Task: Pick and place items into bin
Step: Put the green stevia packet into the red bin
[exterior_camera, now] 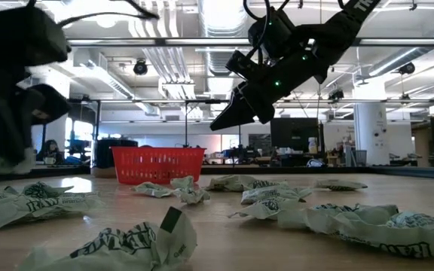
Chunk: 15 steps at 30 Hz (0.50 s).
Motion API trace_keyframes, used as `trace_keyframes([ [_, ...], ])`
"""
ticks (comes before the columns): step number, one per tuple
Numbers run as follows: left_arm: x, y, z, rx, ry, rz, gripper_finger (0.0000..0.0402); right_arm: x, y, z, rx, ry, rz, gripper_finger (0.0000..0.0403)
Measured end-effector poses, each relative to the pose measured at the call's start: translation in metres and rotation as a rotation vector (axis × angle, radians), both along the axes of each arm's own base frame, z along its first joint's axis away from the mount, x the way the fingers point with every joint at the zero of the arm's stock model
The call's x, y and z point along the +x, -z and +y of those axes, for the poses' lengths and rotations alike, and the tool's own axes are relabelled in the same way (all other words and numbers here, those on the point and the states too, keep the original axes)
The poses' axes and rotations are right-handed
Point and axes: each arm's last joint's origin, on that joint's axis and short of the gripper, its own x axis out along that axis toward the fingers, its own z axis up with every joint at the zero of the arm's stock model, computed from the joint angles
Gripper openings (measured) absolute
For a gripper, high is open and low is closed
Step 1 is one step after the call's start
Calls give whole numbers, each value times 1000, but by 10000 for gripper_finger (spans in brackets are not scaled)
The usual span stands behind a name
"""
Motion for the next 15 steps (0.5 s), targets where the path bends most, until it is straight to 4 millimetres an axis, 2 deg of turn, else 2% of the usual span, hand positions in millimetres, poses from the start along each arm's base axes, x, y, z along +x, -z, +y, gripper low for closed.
trace_keyframes([
  [6,2,-11,10,250,-6,-148,2,0,0,0,20,12,-1,87],
  [15,12,-38,46,627,-132,-291,0,-6,9,6,59,17,105,81],
])
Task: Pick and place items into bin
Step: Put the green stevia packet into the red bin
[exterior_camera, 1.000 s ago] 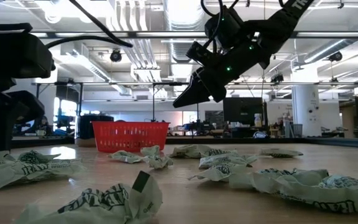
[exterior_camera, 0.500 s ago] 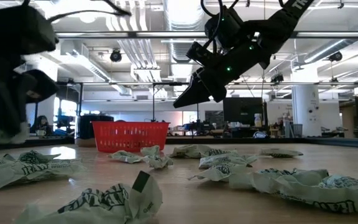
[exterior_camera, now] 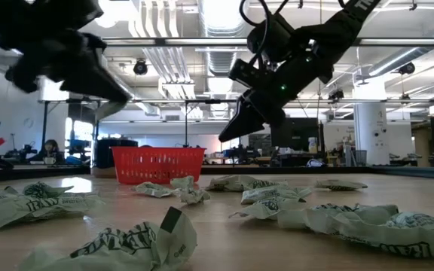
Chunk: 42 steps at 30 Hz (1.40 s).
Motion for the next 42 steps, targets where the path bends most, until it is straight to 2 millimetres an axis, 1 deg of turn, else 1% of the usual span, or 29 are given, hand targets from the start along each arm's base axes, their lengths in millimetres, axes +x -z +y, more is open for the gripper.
trace_keyframes([
  [4,6,-8,22,70,-62,-10,0,-1,1,2,2,-6,16,76],
  [9,13,-12,55,108,-174,5,0,-2,3,5,4,-13,37,76],
  [11,14,-13,68,84,-203,12,0,-2,3,5,5,-14,39,78],
  [14,16,-10,85,21,-191,39,0,-2,4,6,6,-15,46,79],
  [18,21,-7,103,-43,-165,49,0,-4,5,6,17,-9,69,75],
  [21,26,-6,107,-41,-135,44,0,-4,5,6,18,-8,73,72],
  [26,33,-8,109,-6,-97,26,0,-14,-5,9,33,-3,121,68],
  [30,37,-4,114,-53,-36,22,0,-22,-14,12,52,5,152,70],
  [33,39,1,119,-96,-6,39,0,-29,-20,17,57,-6,186,72],
  [37,41,4,122,-114,-11,47,0,-39,-28,25,77,-10,231,77],
  [42,42,10,127,-124,-23,75,0,-45,-34,33,91,-17,243,79],
])
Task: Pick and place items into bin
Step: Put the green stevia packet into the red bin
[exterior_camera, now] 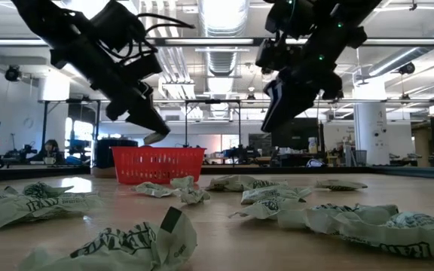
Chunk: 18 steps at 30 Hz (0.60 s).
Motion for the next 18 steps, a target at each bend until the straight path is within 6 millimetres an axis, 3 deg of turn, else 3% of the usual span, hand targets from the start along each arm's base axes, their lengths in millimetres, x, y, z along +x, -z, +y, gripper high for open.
trace_keyframes([
  [9,0,2,3,-30,-3,0,5,-5,2,13,2,-42,51,71],
  [18,-1,1,2,-32,-4,7,92,-8,6,23,135,-105,87,85],
])
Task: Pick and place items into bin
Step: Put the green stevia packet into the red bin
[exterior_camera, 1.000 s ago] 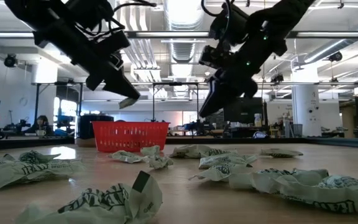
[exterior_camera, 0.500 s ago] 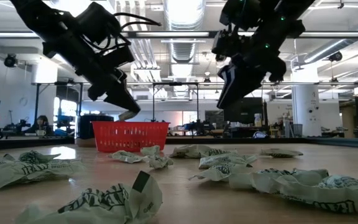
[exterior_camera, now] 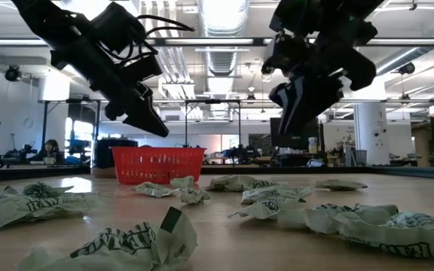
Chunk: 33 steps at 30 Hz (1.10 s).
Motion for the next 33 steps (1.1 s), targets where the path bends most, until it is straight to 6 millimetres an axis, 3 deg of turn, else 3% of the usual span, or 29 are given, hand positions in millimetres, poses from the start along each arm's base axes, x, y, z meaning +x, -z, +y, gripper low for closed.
trace_keyframes([
  [5,-5,-11,-7,-66,12,37,122,-13,17,12,75,-33,72,93],
  [11,-13,-26,-29,-126,91,39,125,-31,39,22,107,-7,169,90],
  [20,-23,-42,-51,-160,137,-44,125,-31,49,33,130,-33,37,102],
  [33,-27,-42,-64,-203,155,-41,125,-36,60,31,58,21,-22,133],
])
